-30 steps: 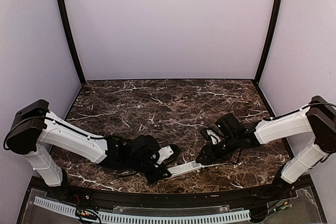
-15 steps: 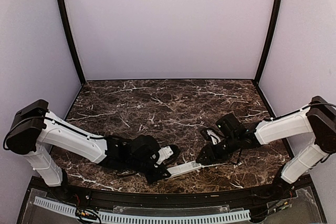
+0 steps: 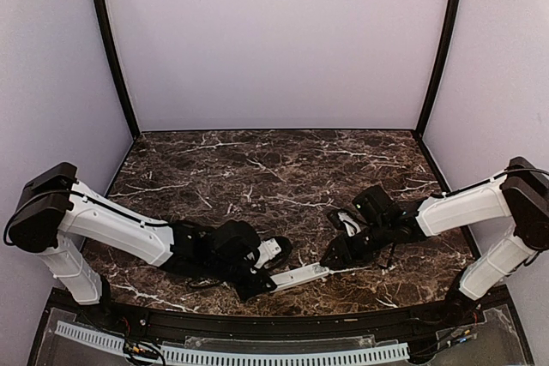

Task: Load the batteries into the remote control
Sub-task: Load the battery cover onto the remote control without the battery cover.

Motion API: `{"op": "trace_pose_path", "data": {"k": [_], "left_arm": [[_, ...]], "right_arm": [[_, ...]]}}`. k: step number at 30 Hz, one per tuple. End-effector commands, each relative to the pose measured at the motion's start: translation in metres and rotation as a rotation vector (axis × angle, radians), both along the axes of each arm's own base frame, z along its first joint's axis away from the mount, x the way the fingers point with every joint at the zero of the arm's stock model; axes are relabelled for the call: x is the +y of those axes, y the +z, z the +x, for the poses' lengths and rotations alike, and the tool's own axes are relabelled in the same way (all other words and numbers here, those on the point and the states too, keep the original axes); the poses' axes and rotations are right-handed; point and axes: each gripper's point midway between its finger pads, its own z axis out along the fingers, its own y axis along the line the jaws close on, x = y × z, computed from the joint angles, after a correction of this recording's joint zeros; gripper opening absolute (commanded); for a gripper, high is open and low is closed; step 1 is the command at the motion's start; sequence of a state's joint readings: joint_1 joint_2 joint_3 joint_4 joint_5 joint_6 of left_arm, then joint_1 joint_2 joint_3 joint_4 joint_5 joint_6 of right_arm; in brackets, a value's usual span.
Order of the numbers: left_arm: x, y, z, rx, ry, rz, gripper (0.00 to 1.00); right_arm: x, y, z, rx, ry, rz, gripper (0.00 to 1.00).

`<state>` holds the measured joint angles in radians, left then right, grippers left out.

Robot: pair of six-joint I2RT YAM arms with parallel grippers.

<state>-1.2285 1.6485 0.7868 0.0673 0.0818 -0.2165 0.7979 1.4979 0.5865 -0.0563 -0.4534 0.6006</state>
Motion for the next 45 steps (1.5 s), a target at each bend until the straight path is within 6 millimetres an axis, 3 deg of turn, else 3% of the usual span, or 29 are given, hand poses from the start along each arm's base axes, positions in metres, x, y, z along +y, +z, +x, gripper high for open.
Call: {"op": "trace_pose_path", "data": {"k": [1, 22, 30, 45], "left_arm": [[0.007, 0.004, -0.001, 0.015, 0.015, 0.035, 0.00], [-0.004, -0.009, -0.001, 0.029, -0.002, 0.038, 0.03], [-0.001, -0.011, -0.003, 0.037, -0.015, 0.054, 0.15], [0.003, -0.014, -0.006, 0.044, -0.037, 0.087, 0.29]], "right_arm": [[0.003, 0.004, 0.000, -0.013, 0.018, 0.016, 0.42], [0.009, 0.003, -0.008, -0.004, 0.037, 0.033, 0.43], [0.010, 0.004, -0.008, -0.008, 0.039, 0.033, 0.44], [0.010, 0.007, -0.007, -0.018, 0.045, 0.026, 0.45]]}}
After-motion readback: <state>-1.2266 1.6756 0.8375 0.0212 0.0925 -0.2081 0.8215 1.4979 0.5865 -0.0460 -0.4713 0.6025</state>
